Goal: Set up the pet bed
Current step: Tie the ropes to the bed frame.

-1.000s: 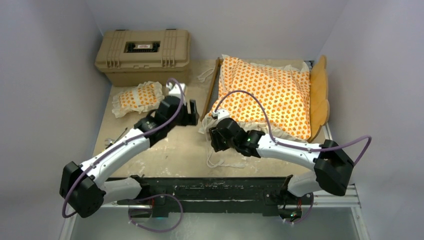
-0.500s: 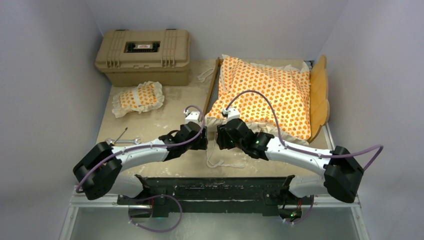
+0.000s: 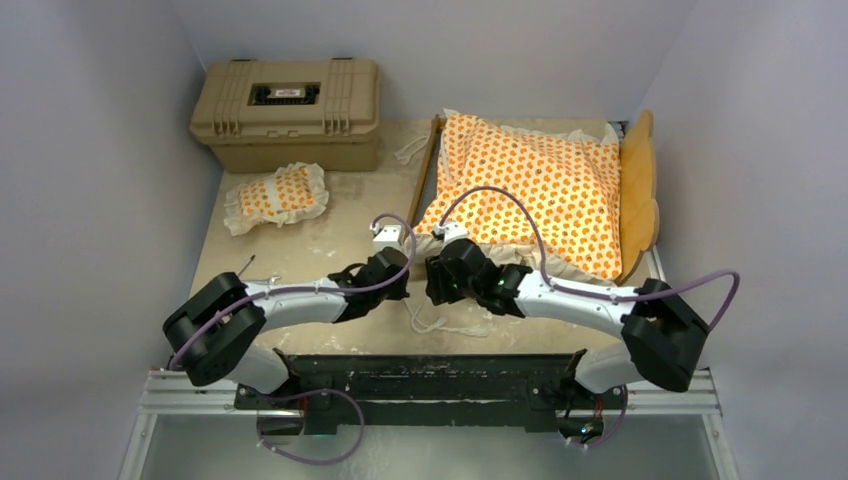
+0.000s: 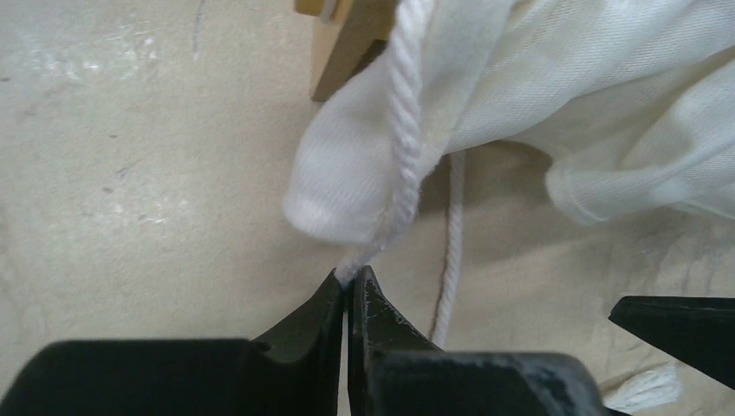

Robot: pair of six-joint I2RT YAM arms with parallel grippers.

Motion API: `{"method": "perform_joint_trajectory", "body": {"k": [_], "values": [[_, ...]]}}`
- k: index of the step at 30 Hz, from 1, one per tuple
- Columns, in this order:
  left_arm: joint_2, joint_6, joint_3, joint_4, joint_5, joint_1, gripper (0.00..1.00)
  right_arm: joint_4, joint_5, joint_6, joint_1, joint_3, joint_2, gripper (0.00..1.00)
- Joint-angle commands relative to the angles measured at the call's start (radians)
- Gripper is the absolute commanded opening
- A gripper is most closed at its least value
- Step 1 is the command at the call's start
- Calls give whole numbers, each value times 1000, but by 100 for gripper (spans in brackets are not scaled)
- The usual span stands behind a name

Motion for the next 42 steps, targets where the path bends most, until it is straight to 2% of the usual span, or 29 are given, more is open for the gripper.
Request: {"method": "perform_joint_trajectory", "body": {"k": [1, 5, 7, 11, 16, 24, 30, 32, 33, 42], "values": [[-66, 0, -8, -75, -96, -3, 0, 53, -79, -35, 10, 23, 58, 49], [-95, 16, 2, -227, -144, -3, 0, 17, -59, -46, 55, 61, 115, 49], [-99, 23, -2, -252, -160, -3, 0, 12, -44, -51, 89, 78, 143, 50], [-88, 23, -20, -235, -142, -1, 0, 20, -17, -36, 122, 109, 197, 53], [-65, 15, -18, -217, -117, 0, 0, -18, 93, 51, 122, 166, 241, 54], [-69, 19, -19, -207, -108, 13, 0, -73, 171, 51, 122, 252, 380, 54], [-82, 20, -28, -199, -94, 27, 0, -86, 154, 51, 121, 197, 375, 54], [-81, 20, -29, -194, -89, 32, 0, -88, 146, 90, 120, 199, 394, 45], [-81, 19, -29, -191, -85, 34, 0, -86, 139, 91, 120, 203, 402, 44], [-91, 29, -8, -195, -75, 40, 0, -78, 124, 75, 120, 208, 441, 44]]}}
